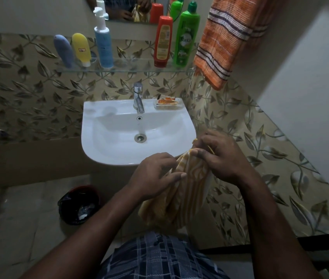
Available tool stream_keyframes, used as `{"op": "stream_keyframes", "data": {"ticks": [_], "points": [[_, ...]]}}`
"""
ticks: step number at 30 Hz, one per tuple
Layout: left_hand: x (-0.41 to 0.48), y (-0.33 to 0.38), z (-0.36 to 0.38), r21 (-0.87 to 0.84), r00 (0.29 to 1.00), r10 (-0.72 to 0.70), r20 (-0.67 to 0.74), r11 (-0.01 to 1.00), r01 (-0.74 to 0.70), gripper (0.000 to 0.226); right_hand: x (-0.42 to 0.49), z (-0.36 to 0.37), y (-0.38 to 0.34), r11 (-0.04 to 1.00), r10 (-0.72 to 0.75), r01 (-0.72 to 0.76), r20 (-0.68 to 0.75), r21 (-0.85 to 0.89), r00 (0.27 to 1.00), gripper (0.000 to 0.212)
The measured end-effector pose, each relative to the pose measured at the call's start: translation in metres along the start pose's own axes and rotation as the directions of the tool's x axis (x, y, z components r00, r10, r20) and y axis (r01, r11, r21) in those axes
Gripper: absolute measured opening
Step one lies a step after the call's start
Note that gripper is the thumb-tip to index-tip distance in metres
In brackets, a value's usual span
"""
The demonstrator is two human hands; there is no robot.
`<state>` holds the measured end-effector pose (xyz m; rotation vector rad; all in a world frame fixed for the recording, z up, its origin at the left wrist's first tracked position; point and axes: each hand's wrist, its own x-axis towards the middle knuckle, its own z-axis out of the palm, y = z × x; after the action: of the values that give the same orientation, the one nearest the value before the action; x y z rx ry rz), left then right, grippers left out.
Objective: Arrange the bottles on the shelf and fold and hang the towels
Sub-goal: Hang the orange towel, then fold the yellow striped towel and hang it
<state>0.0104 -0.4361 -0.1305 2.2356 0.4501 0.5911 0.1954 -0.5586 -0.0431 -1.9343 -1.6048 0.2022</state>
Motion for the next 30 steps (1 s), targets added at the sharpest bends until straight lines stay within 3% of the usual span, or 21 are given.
{"op": "stream_keyframes", "data": {"ticks": [3,5,11,14,17,26,30], "points": [[0.002,-0.006,0.004,0.21,0.998,-0.041,0.057,0.977,0.028,0.051,0.001,-0.002,0.004,0.999,0.042,-0.042,-0.001,-0.009,0.999,0.005],[0.002,-0.009,0.004,0.248,0.995,-0.103,0.017,0.964,0.095,0.049,0.001,-0.005,0.008,0.997,0.064,-0.065,-0.03,-0.034,0.997,0.006],[0.002,-0.013,-0.003,-0.062,0.943,-0.284,-0.175,0.959,0.277,0.03,-0.002,-0.005,0.023,0.989,0.116,-0.123,-0.083,-0.087,0.99,0.009],[0.001,-0.009,-0.004,-0.379,0.88,-0.439,-0.183,0.857,0.349,0.033,-0.003,-0.004,0.028,0.985,0.136,-0.146,-0.109,-0.092,0.985,0.01],[0.002,-0.006,-0.007,-0.52,0.857,-0.486,-0.168,0.783,0.342,0.035,-0.004,-0.001,0.031,0.977,0.17,-0.183,-0.117,-0.11,0.978,0.007],[0.002,-0.011,-0.007,-0.608,0.811,-0.557,-0.176,0.71,0.356,0.032,-0.004,0.0,0.027,0.975,0.182,-0.195,-0.121,-0.108,0.976,0.013],[0.0,-0.008,-0.007,-0.411,0.847,-0.487,-0.213,0.831,0.374,0.006,-0.005,0.005,0.027,0.971,0.195,-0.207,-0.109,-0.116,0.975,0.014]]}}
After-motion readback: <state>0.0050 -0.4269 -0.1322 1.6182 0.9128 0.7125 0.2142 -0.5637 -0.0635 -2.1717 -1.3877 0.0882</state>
